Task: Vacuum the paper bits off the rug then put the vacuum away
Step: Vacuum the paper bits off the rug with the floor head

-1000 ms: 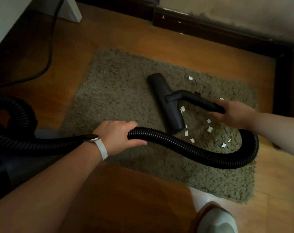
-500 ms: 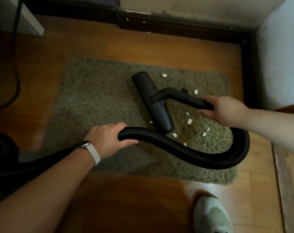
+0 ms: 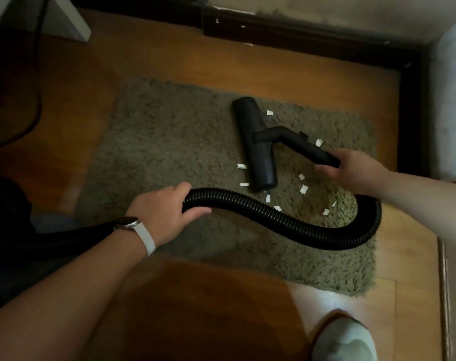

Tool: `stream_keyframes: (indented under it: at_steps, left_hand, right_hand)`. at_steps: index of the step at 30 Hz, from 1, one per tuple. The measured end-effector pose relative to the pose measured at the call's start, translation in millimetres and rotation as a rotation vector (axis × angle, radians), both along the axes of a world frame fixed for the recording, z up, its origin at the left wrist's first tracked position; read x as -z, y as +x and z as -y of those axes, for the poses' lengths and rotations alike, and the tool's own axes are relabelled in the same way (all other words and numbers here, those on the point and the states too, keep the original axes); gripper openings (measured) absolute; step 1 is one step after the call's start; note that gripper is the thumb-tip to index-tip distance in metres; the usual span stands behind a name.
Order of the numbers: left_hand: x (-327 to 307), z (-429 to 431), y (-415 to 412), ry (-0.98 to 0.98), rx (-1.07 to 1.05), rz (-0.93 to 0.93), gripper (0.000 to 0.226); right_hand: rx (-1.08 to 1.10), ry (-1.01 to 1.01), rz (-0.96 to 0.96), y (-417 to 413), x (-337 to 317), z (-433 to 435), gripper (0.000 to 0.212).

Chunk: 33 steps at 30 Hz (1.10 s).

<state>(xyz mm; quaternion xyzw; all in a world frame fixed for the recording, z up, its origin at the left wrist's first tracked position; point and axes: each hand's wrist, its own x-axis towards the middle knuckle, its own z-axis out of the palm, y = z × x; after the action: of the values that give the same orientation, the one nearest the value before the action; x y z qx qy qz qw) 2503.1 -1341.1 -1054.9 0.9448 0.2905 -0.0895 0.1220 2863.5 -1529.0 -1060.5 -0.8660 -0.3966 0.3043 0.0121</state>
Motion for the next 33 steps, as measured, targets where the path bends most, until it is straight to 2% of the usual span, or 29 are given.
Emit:
stream_keyframes:
  at_steps: [5, 10, 14, 20, 26, 33]
  left_hand:
    - [1.7, 8.2, 1.8, 0.027, -0.096, -0.073, 0.06]
    - [0.1, 16.0, 6.7, 0.061, -0.174, -0.068, 0.05]
    - [1.0, 29.3, 11.1, 0.064, -0.086, -0.142, 0.05]
    - [-1.6, 39.2, 16.2, 0.005, 0.034, -0.175, 0.055]
    - [1.2, 42.6, 17.8, -0.026, 0.113, -0.196, 0.059]
    - [-0.9, 44.7, 14.3, -0.063, 0.068, -0.224, 0.062]
  right_hand:
    - [-0.09, 0.031, -0.024, -3.8, 18.7, -11.0, 0.029]
    - [-0.125, 0.051, -0.03, -3.6, 20.1, -16.7, 0.027]
    - [-0.154, 0.04, -0.005, -8.4, 19.7, -17.2, 0.031]
    - [-0.224, 0.018, -0.007, -21.3, 9.7, -23.0, 0.025]
    - [-0.331, 0.006, 0.059, -28.9, 11.6, -20.0, 0.033]
    - [-0.231, -0.056, 0.105, -13.7, 8.0, -0.5, 0.032]
